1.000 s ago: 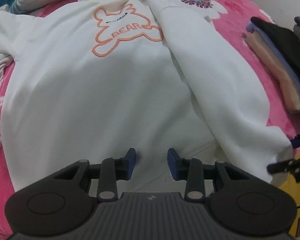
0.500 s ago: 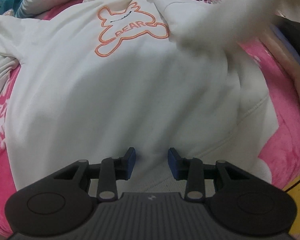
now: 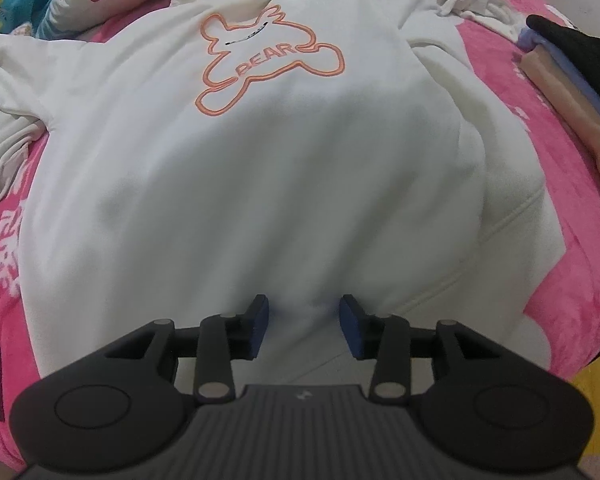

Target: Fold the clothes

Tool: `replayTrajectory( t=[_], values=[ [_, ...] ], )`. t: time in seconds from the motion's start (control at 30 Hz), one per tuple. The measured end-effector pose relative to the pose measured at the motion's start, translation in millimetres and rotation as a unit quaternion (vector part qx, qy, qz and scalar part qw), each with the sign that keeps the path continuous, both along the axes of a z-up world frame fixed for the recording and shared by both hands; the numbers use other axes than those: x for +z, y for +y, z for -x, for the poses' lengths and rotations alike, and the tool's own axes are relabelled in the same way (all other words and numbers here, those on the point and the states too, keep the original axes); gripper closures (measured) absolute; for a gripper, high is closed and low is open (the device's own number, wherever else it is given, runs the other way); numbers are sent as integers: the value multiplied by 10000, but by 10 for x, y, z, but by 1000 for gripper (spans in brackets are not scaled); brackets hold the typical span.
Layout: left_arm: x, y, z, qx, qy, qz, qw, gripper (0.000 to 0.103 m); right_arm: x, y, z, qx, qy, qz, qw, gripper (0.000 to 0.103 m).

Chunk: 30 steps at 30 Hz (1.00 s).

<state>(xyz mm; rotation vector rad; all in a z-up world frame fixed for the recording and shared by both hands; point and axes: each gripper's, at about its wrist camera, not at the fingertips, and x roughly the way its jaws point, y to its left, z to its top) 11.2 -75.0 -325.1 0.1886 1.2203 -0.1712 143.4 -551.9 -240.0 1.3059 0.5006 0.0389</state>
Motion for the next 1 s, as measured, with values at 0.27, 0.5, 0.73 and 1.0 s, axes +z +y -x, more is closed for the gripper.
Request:
replayTrajectory(
  t=[0.27,0.5,0.73,1.0],
  values=[
    [92,214,98,331,223,-180,9990,62,-689,1446,143,3722,1904,1039,9025,45],
    [181,690,311,1438,515,-40,9883,63,-1324,1885,395,4022,2306,1866,8662,73],
    [188,1543,657,3120,576,297,9479,61,-1220,1920,533,4071,2237,1729,8685,87],
    [12,1867,703,2934,911,981,9466,55,-1188,1996,554,4359,1882,1756,8624,86]
  ],
)
